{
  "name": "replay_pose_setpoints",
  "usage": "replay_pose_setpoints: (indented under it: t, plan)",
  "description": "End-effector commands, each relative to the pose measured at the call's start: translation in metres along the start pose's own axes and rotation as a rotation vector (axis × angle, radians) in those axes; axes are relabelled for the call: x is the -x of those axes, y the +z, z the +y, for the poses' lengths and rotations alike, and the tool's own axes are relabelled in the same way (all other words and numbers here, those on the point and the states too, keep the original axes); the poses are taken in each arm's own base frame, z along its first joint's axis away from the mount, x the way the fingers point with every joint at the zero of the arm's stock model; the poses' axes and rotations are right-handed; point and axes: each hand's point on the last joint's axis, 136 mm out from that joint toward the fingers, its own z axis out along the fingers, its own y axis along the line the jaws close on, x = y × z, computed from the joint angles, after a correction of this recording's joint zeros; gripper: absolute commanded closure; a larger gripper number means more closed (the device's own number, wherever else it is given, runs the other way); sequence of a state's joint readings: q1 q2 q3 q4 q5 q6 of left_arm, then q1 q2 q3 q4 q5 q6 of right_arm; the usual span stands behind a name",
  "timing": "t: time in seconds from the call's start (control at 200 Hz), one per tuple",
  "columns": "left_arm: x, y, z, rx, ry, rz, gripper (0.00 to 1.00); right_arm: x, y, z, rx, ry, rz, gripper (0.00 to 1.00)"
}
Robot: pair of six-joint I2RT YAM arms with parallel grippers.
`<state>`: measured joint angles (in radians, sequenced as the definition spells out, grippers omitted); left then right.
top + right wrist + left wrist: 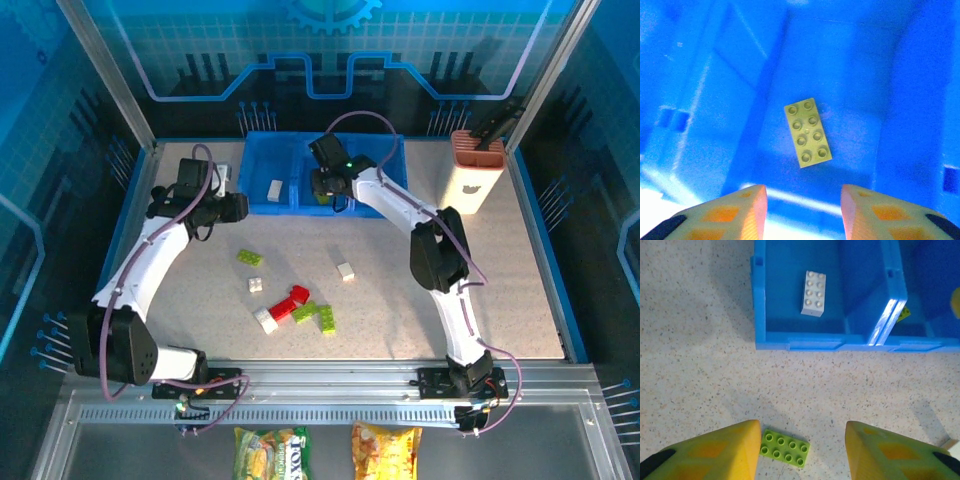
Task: Sort the legos into containers by color
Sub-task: Place the lego in the container, then pick up the lego from the middle-left of the table.
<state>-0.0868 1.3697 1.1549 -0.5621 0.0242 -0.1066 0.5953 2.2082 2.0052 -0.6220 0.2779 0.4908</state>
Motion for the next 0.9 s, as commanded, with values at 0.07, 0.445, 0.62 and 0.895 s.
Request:
replay_pose_setpoints:
  t: [0.07, 0.445, 0.62, 0.895]
  plan:
    - [-0.002, -0.001, -0.003, -0.021, -0.027, 0.048, 0.51, -0.020, -0.033, 0.003, 0.049, -0.040, 0.064, 0.56]
    - [-0.017, 0.010, -0.004, 0.009, -0.077, 0.170, 0.49, -0.092, -0.070, -0.001, 0.083, -0.092, 0.183, 0.56]
    - [-0.039, 0.016, 0.000, 0.045, -0.170, 0.236, 0.48, -0.133, -0.079, -0.011, 0.084, -0.097, 0.242, 0.56]
    - [-0.096, 0.038, -0.005, 0.094, -0.244, 0.345, 0.46, -0.179, -0.090, -0.024, 0.074, -0.109, 0.312, 0.56]
